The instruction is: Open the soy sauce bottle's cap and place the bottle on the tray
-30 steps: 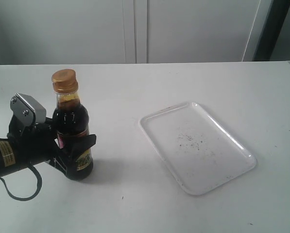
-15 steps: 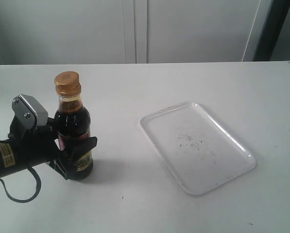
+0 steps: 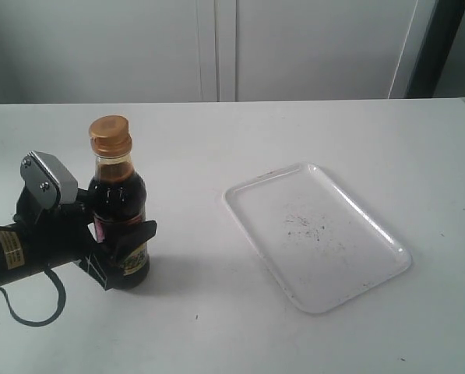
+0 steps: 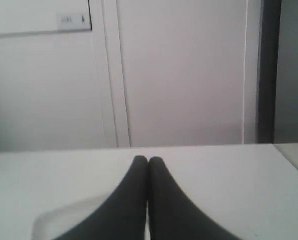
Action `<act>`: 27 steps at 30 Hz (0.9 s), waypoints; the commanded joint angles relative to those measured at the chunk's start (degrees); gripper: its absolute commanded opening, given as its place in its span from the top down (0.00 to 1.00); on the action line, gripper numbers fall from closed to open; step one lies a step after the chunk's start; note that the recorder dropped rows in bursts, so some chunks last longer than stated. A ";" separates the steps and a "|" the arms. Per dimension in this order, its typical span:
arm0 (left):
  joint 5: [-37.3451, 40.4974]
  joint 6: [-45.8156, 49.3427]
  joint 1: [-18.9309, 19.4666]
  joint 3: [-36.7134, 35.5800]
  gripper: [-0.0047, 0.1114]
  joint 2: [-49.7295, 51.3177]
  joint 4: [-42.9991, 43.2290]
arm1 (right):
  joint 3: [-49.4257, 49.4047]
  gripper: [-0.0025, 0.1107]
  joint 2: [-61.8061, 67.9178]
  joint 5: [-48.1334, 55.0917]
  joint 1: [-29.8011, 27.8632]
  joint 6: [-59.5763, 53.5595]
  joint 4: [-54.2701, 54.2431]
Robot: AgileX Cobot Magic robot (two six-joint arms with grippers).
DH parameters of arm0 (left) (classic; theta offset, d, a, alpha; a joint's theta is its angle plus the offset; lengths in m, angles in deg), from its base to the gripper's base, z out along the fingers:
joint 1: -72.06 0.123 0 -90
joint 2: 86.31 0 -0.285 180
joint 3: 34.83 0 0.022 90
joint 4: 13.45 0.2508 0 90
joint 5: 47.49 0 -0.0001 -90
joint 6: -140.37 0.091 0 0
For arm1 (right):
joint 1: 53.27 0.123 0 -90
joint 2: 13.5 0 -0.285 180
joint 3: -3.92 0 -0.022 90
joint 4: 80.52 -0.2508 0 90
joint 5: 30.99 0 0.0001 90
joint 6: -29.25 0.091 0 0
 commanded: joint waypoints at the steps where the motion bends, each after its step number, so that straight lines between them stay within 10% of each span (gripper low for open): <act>1: 0.64 0.57 -0.06 -0.28 0.96 -0.17 0.53 | -0.23 0.98 -0.34 -13.54 -0.15 7.15 -2.18; 27: 0.64 0.57 -0.06 -0.28 0.96 -0.17 0.53 | 26.45 0.98 30.73 -28.58 -0.15 11.73 8.72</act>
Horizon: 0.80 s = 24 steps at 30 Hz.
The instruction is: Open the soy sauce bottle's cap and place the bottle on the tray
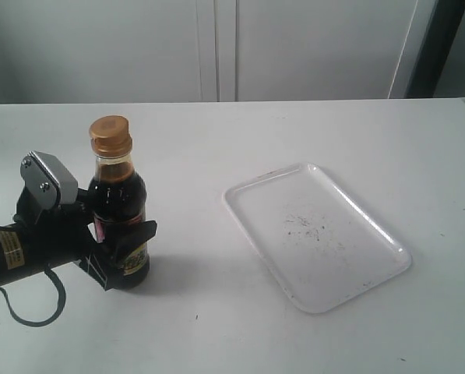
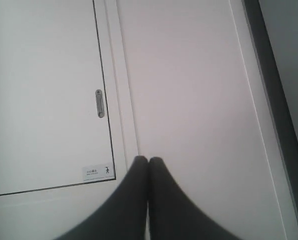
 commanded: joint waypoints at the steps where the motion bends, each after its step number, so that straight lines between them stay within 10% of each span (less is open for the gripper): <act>1: 0.75 0.42 -0.06 -0.28 0.96 -0.17 0.42 | 2.83 0.98 6.69 -4.07 -0.15 5.89 7.80; 9: 0.75 0.42 -0.06 -0.28 0.96 -0.17 0.42 | 4.91 0.98 17.73 -11.20 -0.04 19.64 19.48; 24: 0.75 0.42 -0.06 -0.28 0.96 -0.17 0.42 | 4.91 0.98 30.53 -13.81 9.85 8.15 16.22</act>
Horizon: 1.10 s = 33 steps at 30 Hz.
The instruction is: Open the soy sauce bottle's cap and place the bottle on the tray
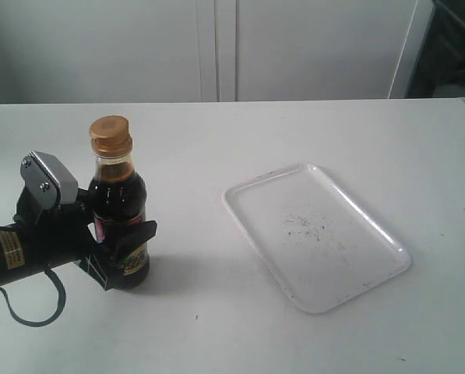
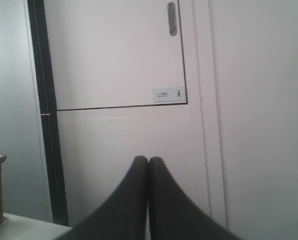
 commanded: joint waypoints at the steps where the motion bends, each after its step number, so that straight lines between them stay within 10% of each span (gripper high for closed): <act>1: 0.75 0.42 -0.06 -0.28 0.96 -0.17 0.42 | 0.33 0.98 2.71 -0.85 4.64 -7.69 -4.69; 17: 0.75 0.42 -0.06 -0.28 0.96 -0.17 0.42 | 0.13 0.98 19.60 -10.84 24.17 -40.94 -29.15; 33: 0.75 0.42 -0.06 -0.28 0.96 -0.17 0.65 | 7.08 0.98 36.14 -14.84 34.01 -72.29 -31.45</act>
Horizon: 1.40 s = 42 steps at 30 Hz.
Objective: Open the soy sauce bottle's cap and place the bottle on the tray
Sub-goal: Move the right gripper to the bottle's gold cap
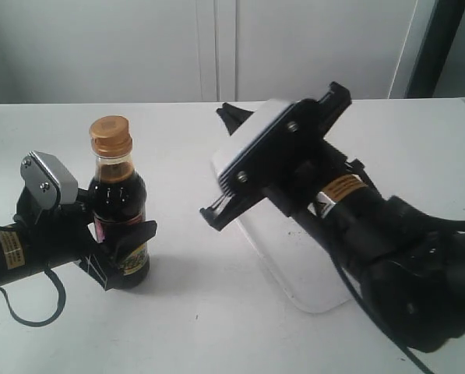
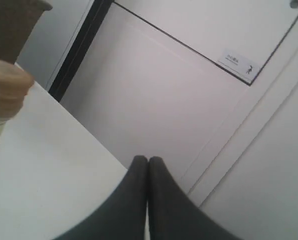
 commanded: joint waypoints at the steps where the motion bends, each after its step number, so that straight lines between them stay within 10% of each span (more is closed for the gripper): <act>1: 0.75 0.42 -0.06 -0.28 0.96 -0.17 0.65 | 3.30 0.98 3.71 -0.51 1.35 -9.52 -0.52; 42: 0.75 0.42 -0.06 -0.28 0.96 -0.17 0.65 | 21.15 0.98 16.13 9.89 1.53 -6.74 14.96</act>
